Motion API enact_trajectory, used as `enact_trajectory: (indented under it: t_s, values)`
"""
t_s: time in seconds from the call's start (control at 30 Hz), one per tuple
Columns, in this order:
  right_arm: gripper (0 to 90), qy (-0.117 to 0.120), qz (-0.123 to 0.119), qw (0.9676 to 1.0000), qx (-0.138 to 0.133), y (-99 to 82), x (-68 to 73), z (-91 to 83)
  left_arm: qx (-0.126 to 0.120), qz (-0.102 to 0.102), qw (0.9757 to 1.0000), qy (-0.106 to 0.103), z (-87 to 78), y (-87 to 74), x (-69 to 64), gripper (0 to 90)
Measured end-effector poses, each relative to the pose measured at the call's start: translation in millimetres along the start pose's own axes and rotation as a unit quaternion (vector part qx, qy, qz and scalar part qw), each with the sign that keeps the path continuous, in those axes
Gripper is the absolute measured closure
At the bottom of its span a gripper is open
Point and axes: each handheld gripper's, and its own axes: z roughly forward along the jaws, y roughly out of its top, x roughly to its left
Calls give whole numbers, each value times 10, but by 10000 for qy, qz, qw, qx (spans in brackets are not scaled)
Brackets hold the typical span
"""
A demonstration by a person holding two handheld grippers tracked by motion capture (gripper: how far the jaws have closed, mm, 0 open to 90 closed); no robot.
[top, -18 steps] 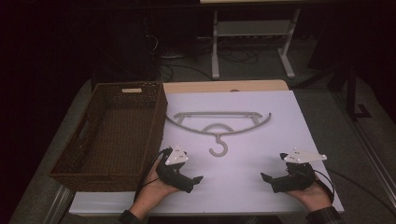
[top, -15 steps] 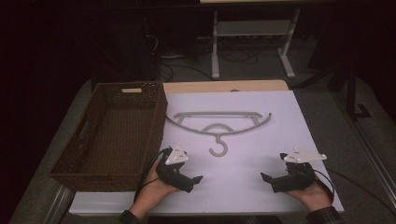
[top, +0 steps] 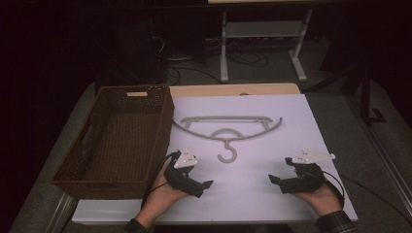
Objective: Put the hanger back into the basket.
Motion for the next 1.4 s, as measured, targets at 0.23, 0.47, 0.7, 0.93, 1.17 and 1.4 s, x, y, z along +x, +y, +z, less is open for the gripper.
enact_trajectory:
  t_s: [0.23,0.47,0.7,0.93,1.17,1.4]
  values:
    - [296,407,-150,9989,182,228,-43,200,-52,-19,10000,9,-56,-14,-4,0]
    - [446,825,-269,9961,175,521,-118,459,-72,-19,10000,-6,-81,-28,4,0]
    - [572,1086,-537,9922,283,815,-92,876,-82,-50,9999,-34,-78,-32,0,0]
    - [671,1373,-692,9877,268,1167,-41,1296,-69,-57,9999,-69,-72,-34,0,0]
    - [720,1327,-871,9858,548,1369,-41,1688,-108,-122,9998,-74,-81,-36,16,0]
    - [737,1325,-1008,9830,774,1427,-52,1946,-151,-172,9997,-73,-89,-35,22,0]
